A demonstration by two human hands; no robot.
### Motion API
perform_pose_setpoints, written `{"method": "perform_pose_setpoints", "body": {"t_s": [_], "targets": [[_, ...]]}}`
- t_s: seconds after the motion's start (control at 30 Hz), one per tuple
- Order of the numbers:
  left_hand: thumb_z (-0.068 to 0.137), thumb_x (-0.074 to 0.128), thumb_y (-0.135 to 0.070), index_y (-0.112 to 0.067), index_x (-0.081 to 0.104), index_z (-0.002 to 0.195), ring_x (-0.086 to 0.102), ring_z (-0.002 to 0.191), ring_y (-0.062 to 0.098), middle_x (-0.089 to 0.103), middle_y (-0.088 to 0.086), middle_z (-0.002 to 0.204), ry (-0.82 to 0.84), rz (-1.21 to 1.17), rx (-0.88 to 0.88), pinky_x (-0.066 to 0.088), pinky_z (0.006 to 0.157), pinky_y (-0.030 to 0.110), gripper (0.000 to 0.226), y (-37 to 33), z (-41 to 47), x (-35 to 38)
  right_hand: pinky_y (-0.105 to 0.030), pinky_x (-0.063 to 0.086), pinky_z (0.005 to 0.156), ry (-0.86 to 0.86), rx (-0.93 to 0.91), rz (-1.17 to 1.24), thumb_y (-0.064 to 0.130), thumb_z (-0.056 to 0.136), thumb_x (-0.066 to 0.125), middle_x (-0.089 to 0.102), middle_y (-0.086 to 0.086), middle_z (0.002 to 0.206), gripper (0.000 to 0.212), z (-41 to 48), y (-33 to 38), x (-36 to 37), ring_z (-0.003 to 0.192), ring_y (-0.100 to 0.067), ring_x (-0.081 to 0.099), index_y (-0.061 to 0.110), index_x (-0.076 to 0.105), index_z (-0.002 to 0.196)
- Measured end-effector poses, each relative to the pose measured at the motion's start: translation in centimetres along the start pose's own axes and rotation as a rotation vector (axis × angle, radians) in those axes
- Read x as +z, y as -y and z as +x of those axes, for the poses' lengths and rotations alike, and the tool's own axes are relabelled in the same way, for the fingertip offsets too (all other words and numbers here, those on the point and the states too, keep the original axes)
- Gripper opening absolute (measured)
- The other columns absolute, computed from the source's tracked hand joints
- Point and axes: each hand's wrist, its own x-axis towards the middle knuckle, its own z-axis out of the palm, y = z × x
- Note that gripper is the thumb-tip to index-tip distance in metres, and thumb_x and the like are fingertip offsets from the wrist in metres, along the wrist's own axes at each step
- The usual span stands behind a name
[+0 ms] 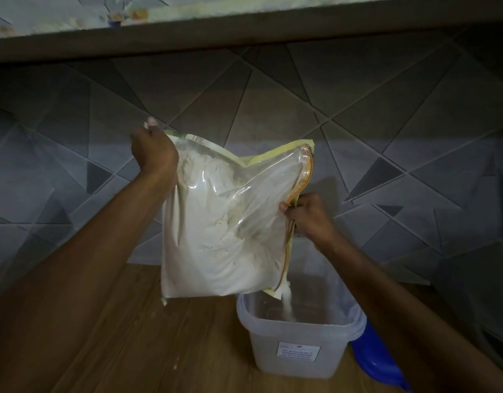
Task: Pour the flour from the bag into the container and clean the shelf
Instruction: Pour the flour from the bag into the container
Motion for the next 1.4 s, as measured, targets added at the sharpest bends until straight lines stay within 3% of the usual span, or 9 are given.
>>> {"method": "perform_pose_setpoints", "body": {"t_s": [0.13,0.33,0.63,0.77,0.87,0.97,1.1,1.4], "targets": [[0.108,0.036,-0.031,0.006,0.047,0.131,0.054,0.125,0.026,0.053,0.018,0.137,0.006,0.02,0.025,0.039,0.093,0.023,0.045,-0.4,-0.6,0.6,-0.055,0.061,0.08,0.039,0.042,0.034,0.036,0.077,0.07,0.078,-0.003,0.089,0.019,-0.1,-0.5,-0.6,0.086,-0.025,0.075,0.018,0.077,0.079],[0.109,0.034,-0.031,0.004,0.046,0.133,0.052,0.127,0.024,0.052,0.017,0.14,0.012,0.049,0.042,0.033,0.083,0.015,0.045,-0.7,-1.9,1.6,-0.055,0.062,0.078,0.058,0.087,0.052,0.025,0.087,0.07,0.077,-0.008,0.095,0.009,-0.3,-1.5,-1.3,0.089,-0.029,0.075,0.017,0.074,0.084],[0.109,0.032,-0.033,0.003,0.048,0.133,0.055,0.126,0.024,0.054,0.016,0.138,0.004,0.092,0.061,0.033,0.082,0.018,0.045,-1.2,-2.5,2.4,-0.05,0.062,0.081,0.103,0.105,0.045,0.025,0.091,0.069,0.074,-0.006,0.105,0.015,-0.3,-1.6,-1.9,0.097,-0.027,0.072,0.016,0.071,0.104],[0.11,0.031,-0.031,0.003,0.048,0.133,0.054,0.124,0.021,0.054,0.015,0.138,-0.002,0.115,0.073,0.033,0.077,0.012,0.044,-1.1,-2.7,2.9,-0.052,0.062,0.08,0.084,0.125,0.078,0.027,0.089,0.07,0.073,-0.008,0.107,0.017,-0.5,-2.0,-2.0,0.098,-0.029,0.071,0.015,0.07,0.102],[0.11,0.031,-0.029,0.006,0.049,0.131,0.054,0.125,0.024,0.055,0.017,0.137,-0.013,0.146,0.098,0.033,0.086,0.018,0.045,-1.2,-2.9,3.1,-0.054,0.062,0.081,0.088,0.136,0.12,0.025,0.089,0.07,0.074,-0.011,0.105,0.006,-0.6,-2.1,-2.0,0.097,-0.031,0.072,0.018,0.07,0.09],[0.11,0.032,-0.029,0.006,0.051,0.13,0.055,0.123,0.026,0.057,0.017,0.135,-0.017,0.15,0.113,0.035,0.087,0.02,0.045,-1.1,-2.7,3.3,-0.055,0.061,0.083,0.102,0.136,0.125,0.019,0.093,0.067,0.075,-0.012,0.101,0.01,-0.6,-2.1,-2.0,0.094,-0.031,0.073,0.02,0.069,0.083],[0.109,0.033,-0.03,0.005,0.052,0.128,0.056,0.122,0.024,0.057,0.016,0.133,-0.011,0.161,0.148,0.036,0.081,0.017,0.044,-1.1,-3.0,4.0,-0.054,0.06,0.086,0.11,0.158,0.155,0.014,0.095,0.067,0.073,-0.011,0.108,0.012,-0.8,-2.0,-2.5,0.099,-0.031,0.071,0.022,0.067,0.086],[0.109,0.033,-0.03,0.004,0.054,0.124,0.055,0.104,0.016,0.056,0.009,0.112,0.045,0.19,0.226,0.04,0.083,0.023,0.043,-1.1,-4.1,5.6,-0.052,0.059,0.088,0.102,0.22,0.221,0.01,0.095,0.068,0.071,-0.012,0.114,0.02,-1.5,-2.6,-3.2,0.104,-0.03,0.07,0.028,0.064,0.088]]}}
